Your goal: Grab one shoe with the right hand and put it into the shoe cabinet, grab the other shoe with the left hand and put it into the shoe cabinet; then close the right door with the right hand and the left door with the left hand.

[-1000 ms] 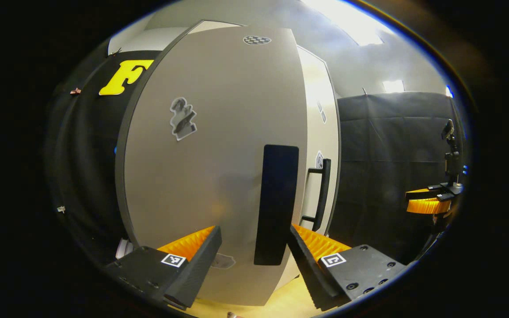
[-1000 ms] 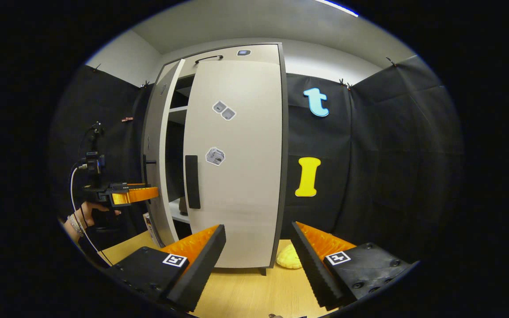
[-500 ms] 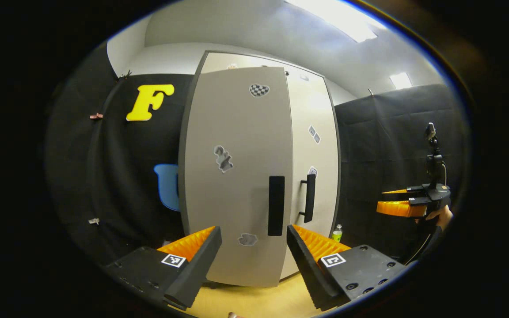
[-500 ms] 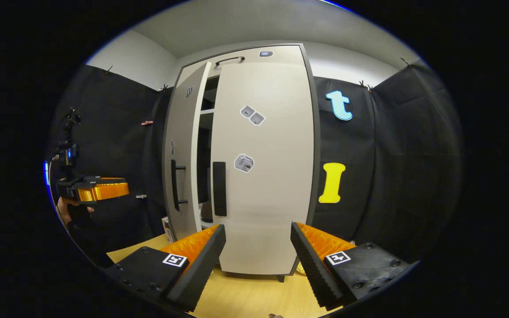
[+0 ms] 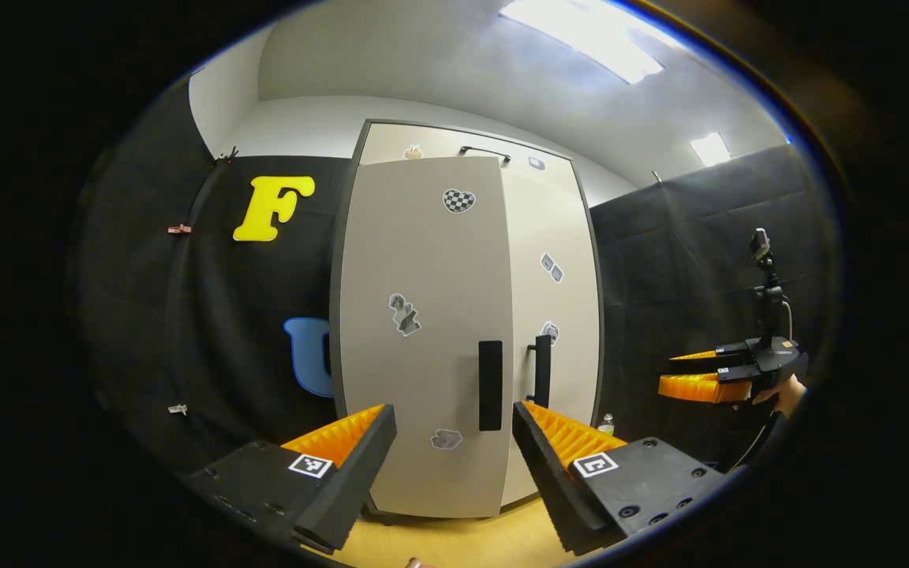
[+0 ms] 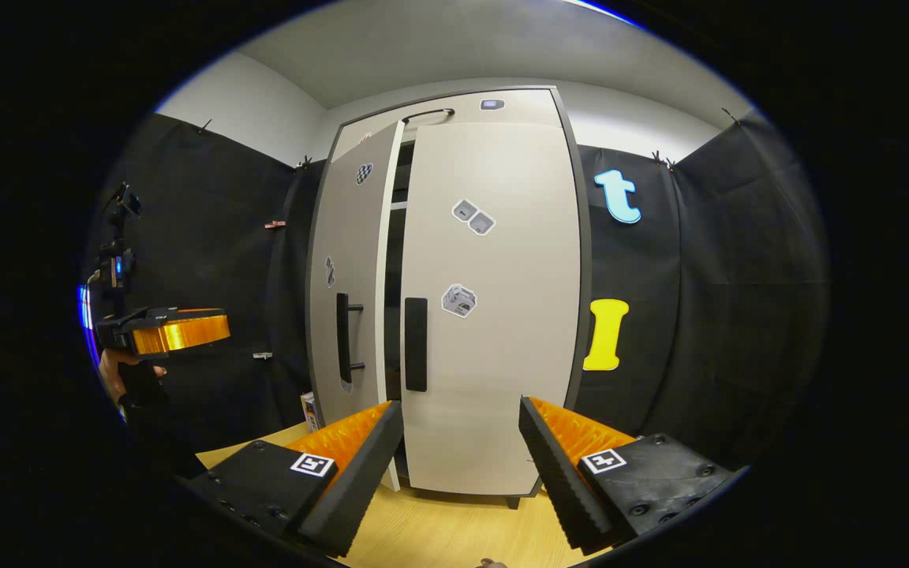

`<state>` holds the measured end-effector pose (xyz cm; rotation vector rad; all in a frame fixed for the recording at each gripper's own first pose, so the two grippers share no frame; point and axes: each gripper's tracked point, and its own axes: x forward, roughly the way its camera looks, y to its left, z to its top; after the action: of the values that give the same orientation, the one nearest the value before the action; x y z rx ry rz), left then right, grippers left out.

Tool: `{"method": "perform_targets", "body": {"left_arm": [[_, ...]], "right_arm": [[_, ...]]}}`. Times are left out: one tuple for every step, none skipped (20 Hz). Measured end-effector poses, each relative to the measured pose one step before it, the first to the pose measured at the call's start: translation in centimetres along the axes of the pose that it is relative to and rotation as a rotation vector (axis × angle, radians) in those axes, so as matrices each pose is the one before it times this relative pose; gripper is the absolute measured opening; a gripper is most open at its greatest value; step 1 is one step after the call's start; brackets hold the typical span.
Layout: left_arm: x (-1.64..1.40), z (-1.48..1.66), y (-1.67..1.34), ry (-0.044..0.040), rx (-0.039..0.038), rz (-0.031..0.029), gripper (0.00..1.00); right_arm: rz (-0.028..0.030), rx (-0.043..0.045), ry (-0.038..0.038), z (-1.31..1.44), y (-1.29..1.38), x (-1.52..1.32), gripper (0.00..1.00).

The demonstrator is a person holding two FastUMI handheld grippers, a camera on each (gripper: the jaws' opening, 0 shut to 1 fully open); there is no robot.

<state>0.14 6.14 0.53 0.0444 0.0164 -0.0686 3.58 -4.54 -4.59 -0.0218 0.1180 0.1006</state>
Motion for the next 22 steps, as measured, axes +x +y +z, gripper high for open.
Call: {"method": "perform_targets", "body": {"left_arm": [[0.089,-0.165,-0.092,0.00508,-0.00046,-0.00133,0.92],[0.044,-0.144,-0.189,0.00661,0.00043,-0.00424,0.96],[0.147,-0.102,-0.276,0.00397,-0.00050,-0.00387,0.94],[0.037,-0.055,-0.391,0.00175,-0.00225,-0.00645,0.94],[0.083,0.134,-0.439,-0.00372,-0.00246,-0.00911,0.94],[0.057,0.158,-0.326,-0.00433,-0.00088,-0.00997,0.94],[0.033,0.106,-0.274,-0.00195,0.00022,-0.00684,0.94],[0.015,-0.061,-0.122,0.00233,0.00284,-0.00411,0.94],[-0.034,-0.052,-0.150,0.00486,0.00531,-0.00383,0.96],[0.024,-0.049,-0.161,0.00272,0.00544,-0.00351,0.94],[-0.024,0.134,-0.136,-0.00086,0.00264,-0.00249,0.94],[0.032,-0.005,-0.174,-0.00119,-0.00198,-0.00458,0.94],[0.069,-0.042,-0.263,-0.00126,-0.00486,-0.00604,0.94],[-0.029,0.048,-0.191,-0.00054,-0.00392,-0.00502,0.96],[-0.009,0.001,-0.074,0.00136,-0.00230,-0.00158,0.96],[0.004,-0.009,0.043,0.00149,-0.00020,-0.00050,0.94],[0.089,-0.006,-0.037,0.00220,-0.00146,-0.00106,0.94],[0.065,-0.145,-0.063,0.00224,-0.00412,-0.00185,0.95],[0.082,-0.037,-0.099,-0.00004,-0.00518,-0.00321,0.94],[-0.009,-0.039,-0.111,0.00175,-0.00638,-0.00422,0.94],[0.074,-0.020,-0.094,0.00012,-0.00531,-0.00274,0.94],[-0.012,0.064,0.031,0.00007,-0.00348,0.00009,0.94]], "right_arm": [[0.00290,0.00132,-0.00368,0.081,0.201,-0.036,0.98],[0.00062,-0.00059,-0.00315,0.104,0.102,-0.083,0.98],[-0.00016,-0.00174,-0.00139,0.068,0.113,-0.072,0.98],[-0.00091,-0.00235,-0.00209,0.046,0.061,-0.069,0.98],[-0.00248,-0.00322,0.00005,-0.016,0.044,-0.012,0.98],[-0.00114,-0.00302,0.00009,-0.004,0.097,-0.025,0.98],[-0.00053,-0.00303,-0.00010,0.047,0.069,0.032,0.98],[0.00120,-0.00313,-0.00171,0.065,0.145,-0.047,0.98],[-0.00196,-0.00236,-0.00121,0.072,0.035,-0.032,0.98],[-0.00145,-0.00125,-0.00347,0.125,0.020,0.035,0.98],[-0.00086,0.00061,-0.00334,0.118,0.042,-0.097,0.98],[-0.00073,0.00131,-0.00125,0.015,0.018,0.024,0.97],[-0.00116,0.00079,-0.00119,0.051,0.045,0.053,0.97],[-0.00139,-0.00003,0.00050,0.032,0.041,0.031,0.97],[-0.00051,-0.00047,-0.00323,0.090,0.033,-0.001,0.97],[0.00054,-0.00057,-0.00216,0.113,0.032,0.024,0.98],[0.00149,-0.00029,-0.00186,0.086,0.091,0.016,0.98],[0.00030,-0.00020,-0.00286,0.090,0.011,0.076,0.97],[-0.00050,-0.00052,-0.00204,0.060,-0.016,0.010,0.97],[-0.00208,-0.00119,0.00030,0.023,-0.042,0.025,0.97],[-0.00339,-0.00296,0.00055,0.033,-0.061,-0.016,0.97],[-0.00324,-0.00362,-0.00075,-0.022,-0.044,0.042,0.97]]}}
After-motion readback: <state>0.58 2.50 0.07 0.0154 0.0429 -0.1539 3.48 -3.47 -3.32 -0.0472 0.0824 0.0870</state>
